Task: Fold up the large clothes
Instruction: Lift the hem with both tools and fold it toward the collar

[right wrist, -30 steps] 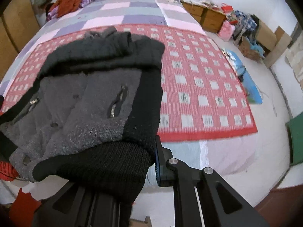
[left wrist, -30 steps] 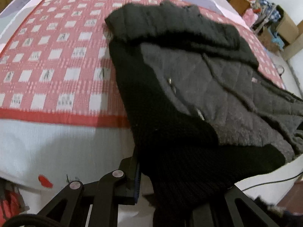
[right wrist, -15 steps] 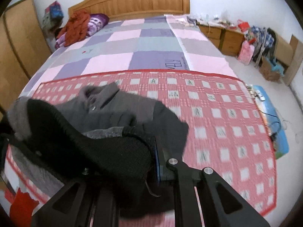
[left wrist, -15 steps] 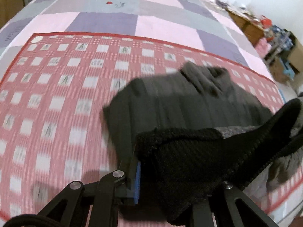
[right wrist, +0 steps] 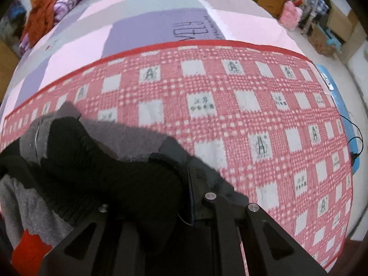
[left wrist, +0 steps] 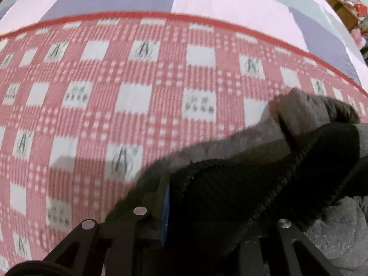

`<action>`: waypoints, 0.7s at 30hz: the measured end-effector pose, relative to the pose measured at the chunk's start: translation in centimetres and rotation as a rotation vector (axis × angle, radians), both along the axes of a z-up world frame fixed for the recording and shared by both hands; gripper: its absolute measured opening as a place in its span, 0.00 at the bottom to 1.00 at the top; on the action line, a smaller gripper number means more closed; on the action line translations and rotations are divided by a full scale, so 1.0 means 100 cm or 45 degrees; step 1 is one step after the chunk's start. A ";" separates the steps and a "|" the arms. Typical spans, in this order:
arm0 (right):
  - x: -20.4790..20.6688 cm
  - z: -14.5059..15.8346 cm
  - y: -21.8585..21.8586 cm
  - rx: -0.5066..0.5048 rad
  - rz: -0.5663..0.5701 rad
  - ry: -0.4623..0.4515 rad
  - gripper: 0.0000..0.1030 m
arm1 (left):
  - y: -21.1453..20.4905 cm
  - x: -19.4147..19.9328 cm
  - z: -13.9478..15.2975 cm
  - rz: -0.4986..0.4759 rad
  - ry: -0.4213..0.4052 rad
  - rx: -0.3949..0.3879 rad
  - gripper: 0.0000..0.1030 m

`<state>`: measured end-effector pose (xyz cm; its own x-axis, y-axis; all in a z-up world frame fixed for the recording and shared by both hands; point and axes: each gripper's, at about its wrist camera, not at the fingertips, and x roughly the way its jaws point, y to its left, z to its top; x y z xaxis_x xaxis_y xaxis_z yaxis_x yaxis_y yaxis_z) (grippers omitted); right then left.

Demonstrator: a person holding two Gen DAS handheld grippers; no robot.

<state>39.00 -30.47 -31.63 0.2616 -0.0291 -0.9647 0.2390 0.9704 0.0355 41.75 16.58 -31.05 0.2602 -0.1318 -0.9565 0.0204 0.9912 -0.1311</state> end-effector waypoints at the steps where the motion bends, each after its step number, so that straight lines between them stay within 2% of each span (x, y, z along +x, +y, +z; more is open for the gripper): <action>1: 0.003 0.001 -0.001 -0.007 -0.011 -0.011 0.13 | -0.001 0.004 0.004 -0.005 -0.021 -0.004 0.25; 3: 0.009 0.001 -0.007 -0.016 -0.027 -0.028 0.13 | 0.001 0.013 0.011 -0.005 -0.050 -0.025 0.30; 5: 0.017 -0.005 -0.009 -0.028 -0.044 -0.014 0.13 | 0.006 0.023 0.002 0.029 -0.001 0.018 0.57; 7: 0.023 -0.018 -0.008 -0.017 -0.069 0.055 0.16 | 0.010 0.027 -0.012 0.062 0.064 0.037 0.67; 9: 0.026 -0.023 -0.005 -0.009 -0.070 0.089 0.16 | 0.016 0.026 -0.018 0.085 0.098 -0.007 0.71; 11: 0.029 -0.017 -0.002 -0.026 0.002 0.107 0.17 | 0.020 0.025 -0.013 0.063 0.082 -0.043 0.73; 14: 0.031 -0.008 -0.005 -0.011 0.079 0.143 0.30 | 0.026 0.025 -0.004 0.010 0.118 -0.074 0.79; 16: 0.031 -0.002 -0.010 0.021 0.119 0.156 0.46 | 0.034 0.026 -0.002 -0.050 0.205 -0.136 0.82; 18: 0.033 0.003 -0.016 0.007 0.180 0.190 0.62 | 0.041 0.029 0.001 -0.069 0.266 -0.148 0.88; 19: 0.034 0.005 -0.016 -0.006 0.211 0.197 0.67 | 0.043 0.030 0.004 -0.081 0.273 -0.155 0.90; 21: 0.036 0.010 -0.011 -0.063 0.289 0.213 0.68 | 0.040 0.032 0.011 -0.121 0.309 -0.158 0.90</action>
